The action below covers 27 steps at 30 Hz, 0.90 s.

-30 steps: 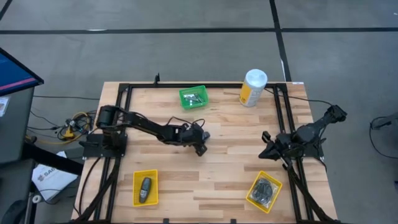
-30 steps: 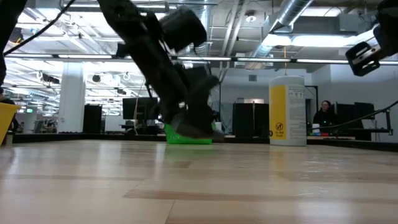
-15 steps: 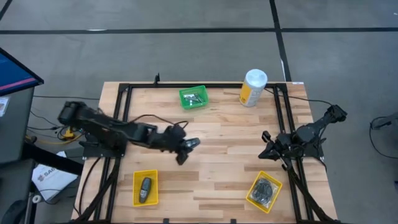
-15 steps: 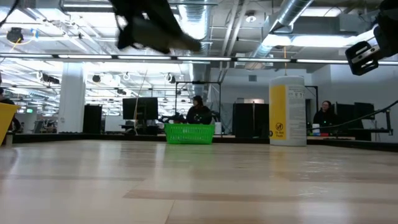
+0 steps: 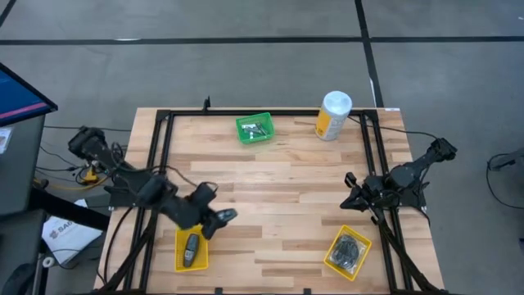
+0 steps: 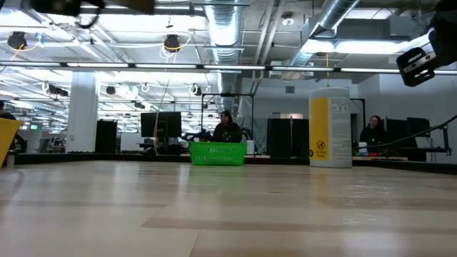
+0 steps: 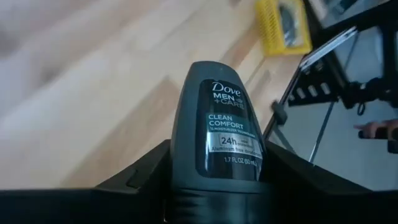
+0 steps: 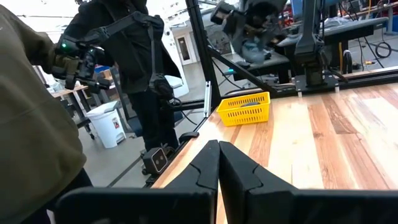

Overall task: Pick & Place Travel size toiletries
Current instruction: Put the gray deodorant into the left yellow bin

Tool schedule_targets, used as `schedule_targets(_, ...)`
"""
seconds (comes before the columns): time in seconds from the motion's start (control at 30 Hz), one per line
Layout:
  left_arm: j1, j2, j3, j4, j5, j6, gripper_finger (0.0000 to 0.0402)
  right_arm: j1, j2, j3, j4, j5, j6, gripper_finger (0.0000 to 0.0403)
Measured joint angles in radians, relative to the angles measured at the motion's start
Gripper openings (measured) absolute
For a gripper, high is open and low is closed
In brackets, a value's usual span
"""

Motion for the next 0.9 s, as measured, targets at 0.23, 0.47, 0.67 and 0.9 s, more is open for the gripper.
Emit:
schedule_targets(0.23,-0.167,0.039,0.000,-0.156,0.000,-0.328,0.0200,0.000,0.000,0.000,0.000,0.000,0.000,0.0000)
schedule_targets(0.47,-0.283,0.131,0.000,-0.210,0.074,-0.506,0.0200,0.000,0.000,0.000,0.000,0.000,0.000,0.0000)
schedule_targets(0.67,-0.322,0.209,0.000,-0.205,0.213,-0.542,0.0200,0.000,0.000,0.000,0.000,0.000,0.000,0.0000)
schedule_targets(0.9,-0.326,0.252,0.000,-0.209,0.222,-0.551,0.0200,0.000,0.000,0.000,-0.001,0.000,0.000,0.0000)
